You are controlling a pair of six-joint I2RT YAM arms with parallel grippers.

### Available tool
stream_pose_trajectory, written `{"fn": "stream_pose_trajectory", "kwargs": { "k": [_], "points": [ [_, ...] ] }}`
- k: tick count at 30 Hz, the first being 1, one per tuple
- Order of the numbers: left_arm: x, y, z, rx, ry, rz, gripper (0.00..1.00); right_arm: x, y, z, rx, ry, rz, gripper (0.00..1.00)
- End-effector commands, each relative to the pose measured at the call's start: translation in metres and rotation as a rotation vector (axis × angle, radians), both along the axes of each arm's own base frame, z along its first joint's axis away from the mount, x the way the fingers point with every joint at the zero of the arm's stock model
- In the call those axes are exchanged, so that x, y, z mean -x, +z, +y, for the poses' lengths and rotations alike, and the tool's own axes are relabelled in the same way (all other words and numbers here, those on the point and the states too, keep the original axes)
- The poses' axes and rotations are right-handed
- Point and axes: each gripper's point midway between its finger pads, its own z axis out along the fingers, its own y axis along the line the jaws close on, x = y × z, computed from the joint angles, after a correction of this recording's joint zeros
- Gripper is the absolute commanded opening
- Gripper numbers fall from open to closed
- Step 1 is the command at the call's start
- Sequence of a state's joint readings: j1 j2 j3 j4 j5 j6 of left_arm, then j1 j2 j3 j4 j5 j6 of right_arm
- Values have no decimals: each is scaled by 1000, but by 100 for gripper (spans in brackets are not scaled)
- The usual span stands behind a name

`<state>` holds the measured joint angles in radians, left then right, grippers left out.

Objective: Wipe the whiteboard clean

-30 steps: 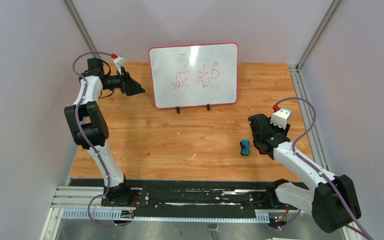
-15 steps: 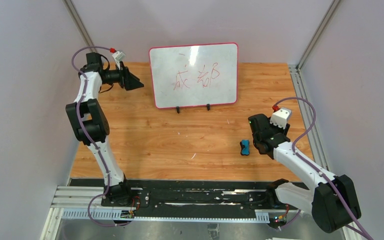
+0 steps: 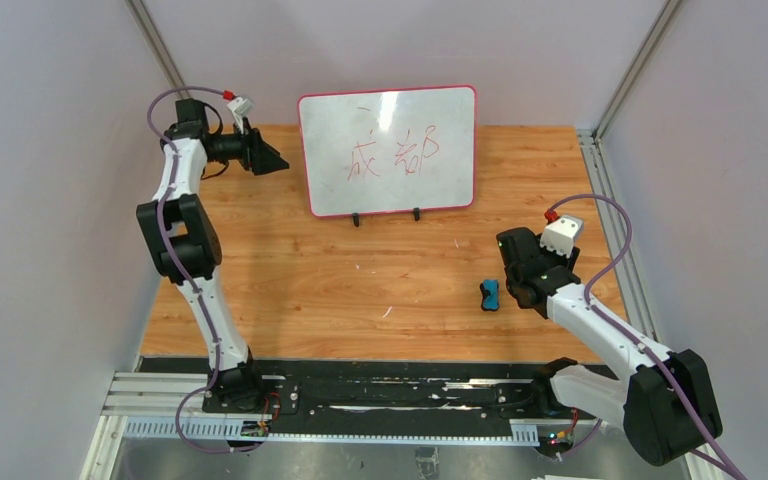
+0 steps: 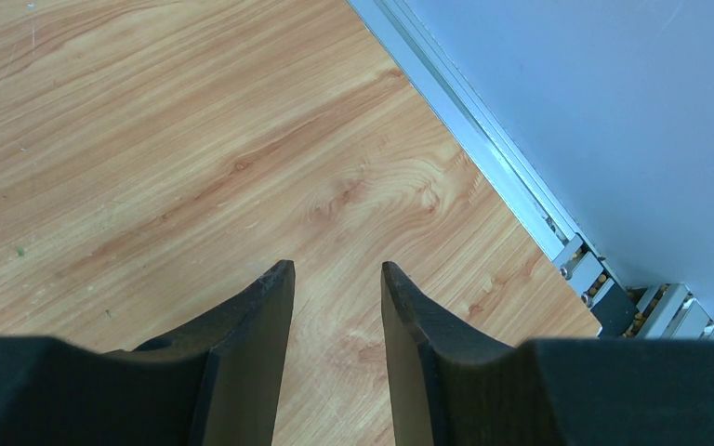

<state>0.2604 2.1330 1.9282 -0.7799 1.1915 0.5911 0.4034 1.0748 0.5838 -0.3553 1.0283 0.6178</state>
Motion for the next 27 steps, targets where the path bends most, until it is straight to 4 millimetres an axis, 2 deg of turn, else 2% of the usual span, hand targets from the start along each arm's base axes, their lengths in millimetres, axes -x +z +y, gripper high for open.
{"fn": "stream_pose_trajectory", "kwargs": {
  "k": [1,15,27],
  "points": [
    [-1,2,-12,40,-41,-4,75,1,1,-5,8,-19,-8,41],
    [6,25,-21,133,-100,-33,75,0,0,-5,9,-17,-2,40],
    [-16,2,-14,114,-80,-8,75,0,0,-4,8,-12,-3,40]
  ]
}}
